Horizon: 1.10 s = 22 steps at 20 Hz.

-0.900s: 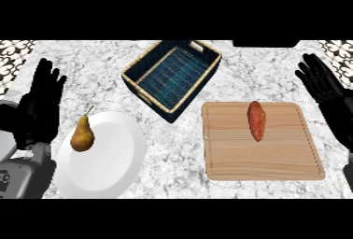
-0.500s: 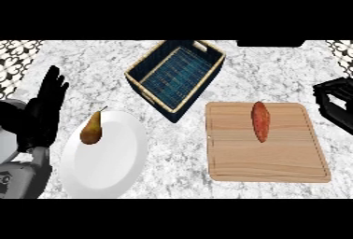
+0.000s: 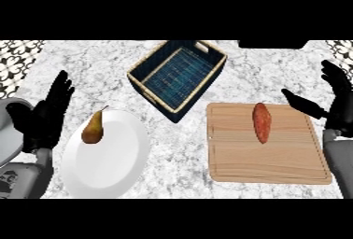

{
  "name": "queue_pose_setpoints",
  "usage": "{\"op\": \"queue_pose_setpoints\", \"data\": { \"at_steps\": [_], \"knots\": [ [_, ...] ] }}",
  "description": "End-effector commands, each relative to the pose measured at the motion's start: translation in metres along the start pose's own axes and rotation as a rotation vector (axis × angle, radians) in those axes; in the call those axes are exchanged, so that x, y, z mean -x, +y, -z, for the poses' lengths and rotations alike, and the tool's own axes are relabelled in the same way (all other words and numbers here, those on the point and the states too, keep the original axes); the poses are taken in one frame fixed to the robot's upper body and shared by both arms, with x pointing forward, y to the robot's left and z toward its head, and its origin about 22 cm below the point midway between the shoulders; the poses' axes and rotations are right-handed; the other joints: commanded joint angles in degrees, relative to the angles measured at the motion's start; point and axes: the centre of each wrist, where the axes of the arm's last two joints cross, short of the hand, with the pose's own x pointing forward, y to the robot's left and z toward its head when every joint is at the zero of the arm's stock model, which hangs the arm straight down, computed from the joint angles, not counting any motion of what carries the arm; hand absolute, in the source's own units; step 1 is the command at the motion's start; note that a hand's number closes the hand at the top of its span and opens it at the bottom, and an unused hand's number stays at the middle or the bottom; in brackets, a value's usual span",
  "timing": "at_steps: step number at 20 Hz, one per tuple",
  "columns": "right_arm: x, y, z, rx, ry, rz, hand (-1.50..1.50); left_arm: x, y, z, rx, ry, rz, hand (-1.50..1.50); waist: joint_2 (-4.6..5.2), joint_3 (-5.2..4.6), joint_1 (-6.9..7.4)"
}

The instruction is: Pick the sweet potato from the cutting board and place it in the basket

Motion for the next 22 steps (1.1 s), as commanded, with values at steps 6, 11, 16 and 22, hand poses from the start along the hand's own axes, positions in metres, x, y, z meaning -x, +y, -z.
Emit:
{"op": "queue_pose_setpoints", "data": {
  "at_steps": [6, 11, 16, 22],
  "knots": [
    [-0.016, -0.036, 0.027, -0.277, 0.298, -0.498, -1.50, 0.008, 0.009, -0.003, -0.014, 0.025, 0.011, 0.00, -1.14, -0.32, -1.30],
    [-0.070, -0.032, 0.037, -0.570, 0.414, -0.577, -1.50, 0.017, 0.013, 0.000, -0.031, 0.026, 0.024, 0.00, -0.98, -0.20, -1.91],
    [-0.115, -0.063, 0.026, -0.660, 0.440, -0.557, -1.50, 0.011, 0.010, 0.002, -0.021, 0.029, -0.001, 0.00, -0.87, 0.07, -2.29],
    [-0.102, -0.058, 0.018, -0.587, 0.461, -0.448, -1.50, 0.004, 0.007, 0.013, 0.004, 0.011, 0.021, 0.00, -0.42, 0.15, -1.30]
  ]
}}
